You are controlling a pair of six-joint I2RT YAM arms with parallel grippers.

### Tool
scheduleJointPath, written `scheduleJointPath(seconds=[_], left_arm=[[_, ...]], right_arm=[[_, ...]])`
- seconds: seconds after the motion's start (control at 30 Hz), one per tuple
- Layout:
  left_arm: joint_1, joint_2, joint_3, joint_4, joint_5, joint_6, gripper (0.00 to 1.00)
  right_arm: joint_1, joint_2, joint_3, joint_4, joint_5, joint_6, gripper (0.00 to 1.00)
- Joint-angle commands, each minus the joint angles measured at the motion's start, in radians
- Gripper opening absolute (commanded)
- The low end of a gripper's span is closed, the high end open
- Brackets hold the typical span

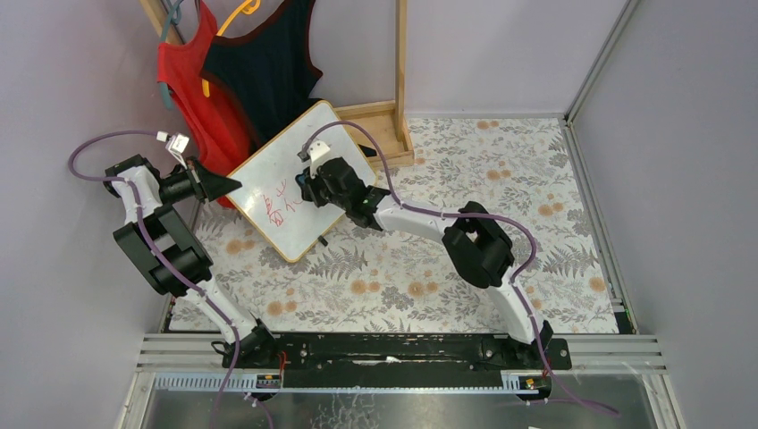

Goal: Erase the whiteboard

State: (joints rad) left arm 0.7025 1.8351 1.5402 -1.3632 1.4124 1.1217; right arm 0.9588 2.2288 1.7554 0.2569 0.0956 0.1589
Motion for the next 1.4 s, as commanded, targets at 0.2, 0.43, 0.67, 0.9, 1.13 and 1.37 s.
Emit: scheduleJointPath(seconds=[0.2, 0.43, 0.67, 0.9, 1.13, 1.37], left_arm=[[-0.018, -0.022, -0.023, 0.006, -0.081, 0.051, 0.00], [-0.017, -0.023, -0.021, 0.007, -0.082, 0.049, 0.00], [-0.017, -0.023, -0.029, 0.006, -0.089, 0.053, 0.00], [-0.018, -0.019, -0.025, 0.007, -0.086, 0.052, 0.00], [-0.019, -0.021, -0.027, 0.007, -0.086, 0.052, 0.00], [-0.019, -0.021, -0.031, 0.007, -0.078, 0.055, 0.00]], right_arm=[[-0.105, -0.029, -0.098, -0.027, -0.057, 0.037, 0.00], [-0.207, -0.033, -0.095, -0.058, -0.053, -0.009, 0.00], [-0.222, -0.025, -0.067, -0.076, -0.066, -0.012, 0.00], [-0.129, -0.021, -0.053, -0.067, -0.083, 0.020, 0.00], [0.003, 0.024, 0.023, -0.082, -0.088, 0.034, 0.00], [0.093, 0.068, 0.071, -0.072, -0.120, 0.083, 0.00]])
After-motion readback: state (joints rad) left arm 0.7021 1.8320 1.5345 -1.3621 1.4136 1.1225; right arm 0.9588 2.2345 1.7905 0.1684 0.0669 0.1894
